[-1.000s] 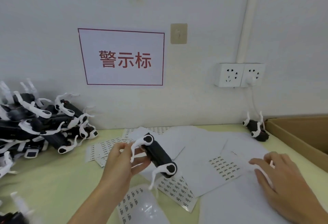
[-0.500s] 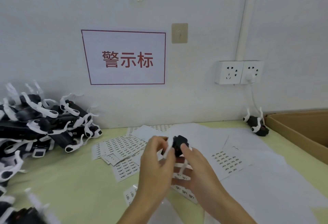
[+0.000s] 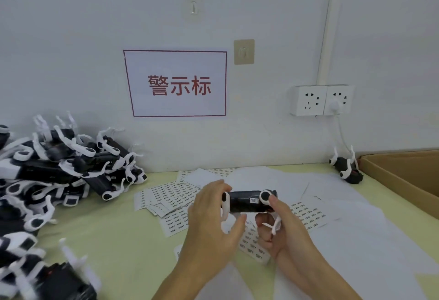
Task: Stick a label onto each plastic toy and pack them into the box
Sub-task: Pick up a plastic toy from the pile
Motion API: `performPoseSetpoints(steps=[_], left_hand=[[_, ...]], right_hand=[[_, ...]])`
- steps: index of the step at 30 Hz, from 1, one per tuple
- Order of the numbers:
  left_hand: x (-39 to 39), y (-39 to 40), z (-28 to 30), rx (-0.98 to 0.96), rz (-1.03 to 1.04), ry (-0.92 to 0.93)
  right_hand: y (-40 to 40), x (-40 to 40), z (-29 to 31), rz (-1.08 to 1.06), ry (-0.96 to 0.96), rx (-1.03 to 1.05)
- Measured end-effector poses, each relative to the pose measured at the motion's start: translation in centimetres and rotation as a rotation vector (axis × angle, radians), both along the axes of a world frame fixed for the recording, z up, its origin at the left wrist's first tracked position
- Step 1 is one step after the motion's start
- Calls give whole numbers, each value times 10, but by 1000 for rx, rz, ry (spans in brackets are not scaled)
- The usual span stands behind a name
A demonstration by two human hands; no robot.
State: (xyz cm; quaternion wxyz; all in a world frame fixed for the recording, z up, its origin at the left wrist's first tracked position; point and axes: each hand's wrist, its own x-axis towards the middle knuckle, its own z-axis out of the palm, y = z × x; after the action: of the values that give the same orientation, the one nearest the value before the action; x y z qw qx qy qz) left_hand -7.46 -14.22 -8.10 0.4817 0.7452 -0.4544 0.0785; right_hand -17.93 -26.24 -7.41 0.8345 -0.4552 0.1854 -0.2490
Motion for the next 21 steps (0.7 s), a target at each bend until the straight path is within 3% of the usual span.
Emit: performPoseSetpoints(steps=[2, 5, 7, 10, 21], left_hand=[[6, 16, -2, -21, 39, 200], [10, 33, -3, -156, -139, 727], [11, 41, -8, -258, -130, 856], [13, 45, -13, -290, -46, 805], [12, 50, -11, -356, -77, 704]], right_hand=[[5, -1, 2, 64, -16, 16], [14, -1, 2, 139, 17, 5], [21, 0, 2, 160, 33, -11], [27, 1, -1, 161, 59, -45], [31, 5, -5, 182, 64, -150]])
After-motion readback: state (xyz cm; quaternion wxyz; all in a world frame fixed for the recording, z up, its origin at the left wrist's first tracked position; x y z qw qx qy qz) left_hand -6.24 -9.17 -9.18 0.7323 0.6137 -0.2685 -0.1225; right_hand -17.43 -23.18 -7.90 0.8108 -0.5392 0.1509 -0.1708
